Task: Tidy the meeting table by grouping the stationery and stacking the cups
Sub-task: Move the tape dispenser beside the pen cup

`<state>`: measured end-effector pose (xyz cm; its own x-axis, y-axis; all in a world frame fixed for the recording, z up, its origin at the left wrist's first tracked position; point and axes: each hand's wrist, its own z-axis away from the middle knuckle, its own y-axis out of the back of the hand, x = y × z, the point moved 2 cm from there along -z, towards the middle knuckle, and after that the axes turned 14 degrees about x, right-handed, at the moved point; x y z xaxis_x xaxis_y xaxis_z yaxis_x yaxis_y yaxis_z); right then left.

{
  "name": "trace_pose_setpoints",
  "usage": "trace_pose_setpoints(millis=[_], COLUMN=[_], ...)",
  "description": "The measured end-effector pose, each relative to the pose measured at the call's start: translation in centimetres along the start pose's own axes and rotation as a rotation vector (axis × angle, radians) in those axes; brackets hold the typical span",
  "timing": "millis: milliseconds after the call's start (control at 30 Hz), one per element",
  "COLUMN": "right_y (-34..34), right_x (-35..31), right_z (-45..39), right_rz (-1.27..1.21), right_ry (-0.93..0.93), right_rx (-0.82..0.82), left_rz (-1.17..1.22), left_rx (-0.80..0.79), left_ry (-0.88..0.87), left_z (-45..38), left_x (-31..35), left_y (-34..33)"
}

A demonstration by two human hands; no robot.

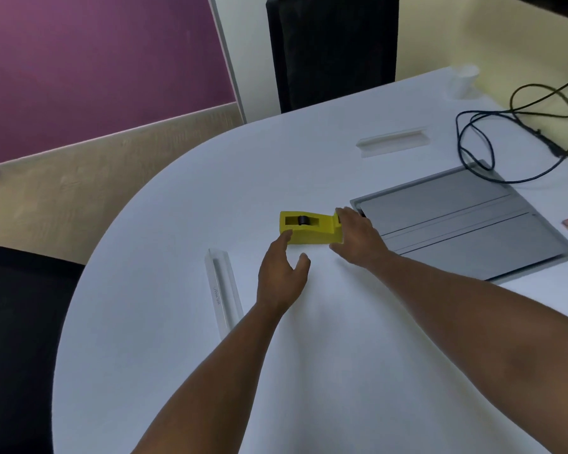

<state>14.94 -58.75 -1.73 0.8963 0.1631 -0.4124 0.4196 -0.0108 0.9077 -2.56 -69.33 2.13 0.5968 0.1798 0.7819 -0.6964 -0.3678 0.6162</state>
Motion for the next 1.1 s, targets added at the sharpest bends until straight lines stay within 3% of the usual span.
trace_pose_setpoints(millis=[533,1100], right_y=[-2.4,4.9], right_x=[0.2,-3.6], right_z=[-0.7,13.2], right_rz=[-0.133,-0.2], right_ry=[-0.163,-0.266], right_rx=[0.005,0.062], left_rz=[0.091,0.245], left_rx=[0.024,0.063], left_ry=[0.192,0.242], left_z=[1.1,8.3], left_x=[-3.6,-0.3], left_y=[0.3,9.0])
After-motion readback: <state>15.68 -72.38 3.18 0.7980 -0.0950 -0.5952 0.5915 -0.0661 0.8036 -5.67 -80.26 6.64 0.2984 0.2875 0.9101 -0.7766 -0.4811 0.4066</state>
